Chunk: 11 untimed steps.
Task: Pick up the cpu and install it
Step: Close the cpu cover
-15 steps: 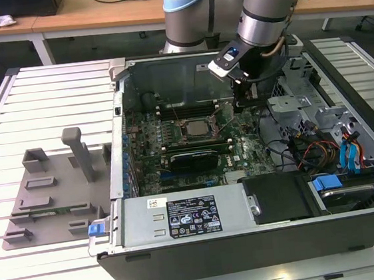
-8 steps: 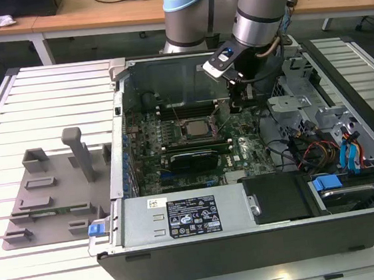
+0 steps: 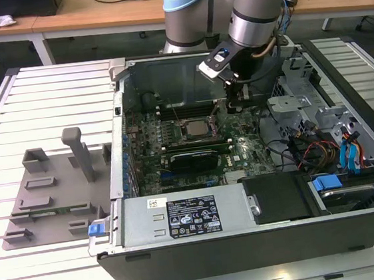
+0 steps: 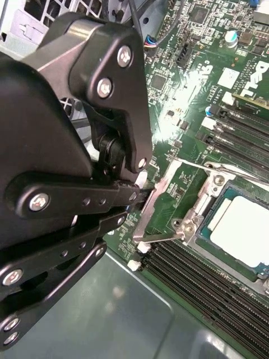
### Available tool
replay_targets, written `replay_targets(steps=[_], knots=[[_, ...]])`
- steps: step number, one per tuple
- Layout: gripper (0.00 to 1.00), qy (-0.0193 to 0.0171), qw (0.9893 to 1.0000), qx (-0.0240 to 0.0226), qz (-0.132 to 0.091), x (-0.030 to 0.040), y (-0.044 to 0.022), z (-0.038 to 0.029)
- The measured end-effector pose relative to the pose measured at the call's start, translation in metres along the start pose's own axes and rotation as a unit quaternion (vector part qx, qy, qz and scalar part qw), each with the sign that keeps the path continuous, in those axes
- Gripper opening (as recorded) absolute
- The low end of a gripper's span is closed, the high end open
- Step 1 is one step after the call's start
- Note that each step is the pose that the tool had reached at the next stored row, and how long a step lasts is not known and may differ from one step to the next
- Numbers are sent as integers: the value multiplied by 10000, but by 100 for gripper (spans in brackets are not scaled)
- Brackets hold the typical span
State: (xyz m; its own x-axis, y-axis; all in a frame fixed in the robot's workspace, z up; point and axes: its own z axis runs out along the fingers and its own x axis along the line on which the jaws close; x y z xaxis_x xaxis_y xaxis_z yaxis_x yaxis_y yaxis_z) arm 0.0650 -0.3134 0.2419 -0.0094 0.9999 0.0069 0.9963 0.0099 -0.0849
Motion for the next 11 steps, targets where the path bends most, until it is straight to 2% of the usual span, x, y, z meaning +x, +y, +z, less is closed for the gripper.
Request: replay_targets(steps=[11], knots=[[11,0,10000,0,0,1,-110,10]])
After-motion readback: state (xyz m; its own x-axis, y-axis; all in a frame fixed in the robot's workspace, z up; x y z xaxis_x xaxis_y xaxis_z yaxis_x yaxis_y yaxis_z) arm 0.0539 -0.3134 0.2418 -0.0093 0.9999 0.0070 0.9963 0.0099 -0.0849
